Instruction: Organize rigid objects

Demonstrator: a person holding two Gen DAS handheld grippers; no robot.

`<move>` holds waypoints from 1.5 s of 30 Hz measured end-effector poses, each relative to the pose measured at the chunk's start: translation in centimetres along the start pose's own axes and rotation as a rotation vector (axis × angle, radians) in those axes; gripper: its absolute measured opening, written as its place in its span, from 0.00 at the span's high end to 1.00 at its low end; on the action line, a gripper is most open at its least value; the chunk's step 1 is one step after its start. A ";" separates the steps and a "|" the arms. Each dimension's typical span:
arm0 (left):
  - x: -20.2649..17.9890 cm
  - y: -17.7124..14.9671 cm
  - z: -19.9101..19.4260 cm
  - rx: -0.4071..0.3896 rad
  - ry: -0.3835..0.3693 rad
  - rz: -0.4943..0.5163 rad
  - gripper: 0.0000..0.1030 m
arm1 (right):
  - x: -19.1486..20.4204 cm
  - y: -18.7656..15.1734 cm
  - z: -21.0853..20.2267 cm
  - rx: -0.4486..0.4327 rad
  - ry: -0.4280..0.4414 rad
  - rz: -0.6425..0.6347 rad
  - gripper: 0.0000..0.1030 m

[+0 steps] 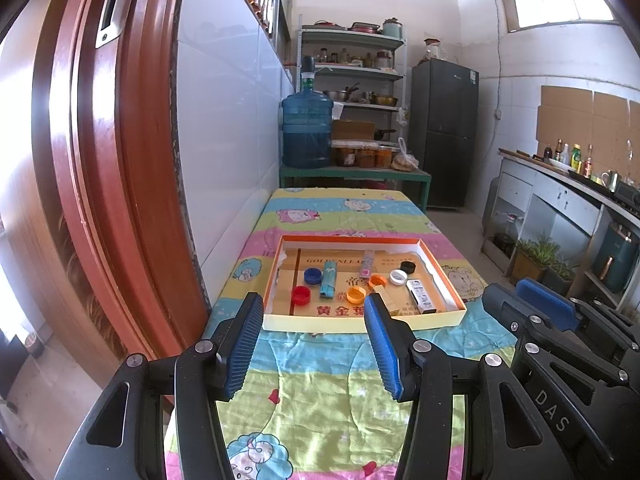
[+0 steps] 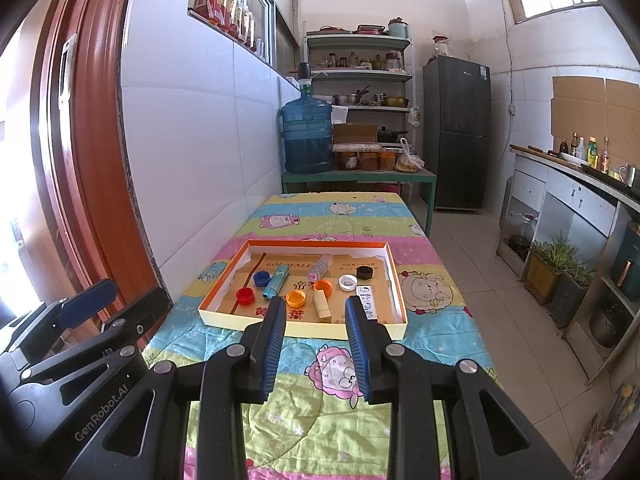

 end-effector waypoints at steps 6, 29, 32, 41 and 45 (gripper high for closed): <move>-0.1 0.0 0.0 0.001 0.000 0.001 0.47 | 0.0 0.0 0.0 0.002 0.001 0.001 0.70; 0.0 -0.1 0.1 0.002 0.001 0.002 0.47 | 0.0 -0.1 0.1 0.004 0.002 0.001 0.70; 0.1 -0.1 0.0 0.003 0.001 0.003 0.47 | 0.0 -0.2 0.1 0.005 0.003 0.001 0.70; 0.2 -0.4 0.1 0.006 0.001 0.002 0.47 | 0.2 -0.5 0.2 0.008 0.004 0.001 0.70; 0.2 -0.3 0.1 0.005 0.001 0.002 0.47 | 0.3 -0.7 0.4 0.011 0.007 0.004 0.70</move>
Point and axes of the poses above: each gripper's, at about its wrist camera, not at the fingertips, and z roughly the way its jaws point, x to its left, y to its top, the point moved 9 cm from there along z, roughly the way its jaws point, and after that the axes turned 11 degrees about -z, right-handed, at the moved point
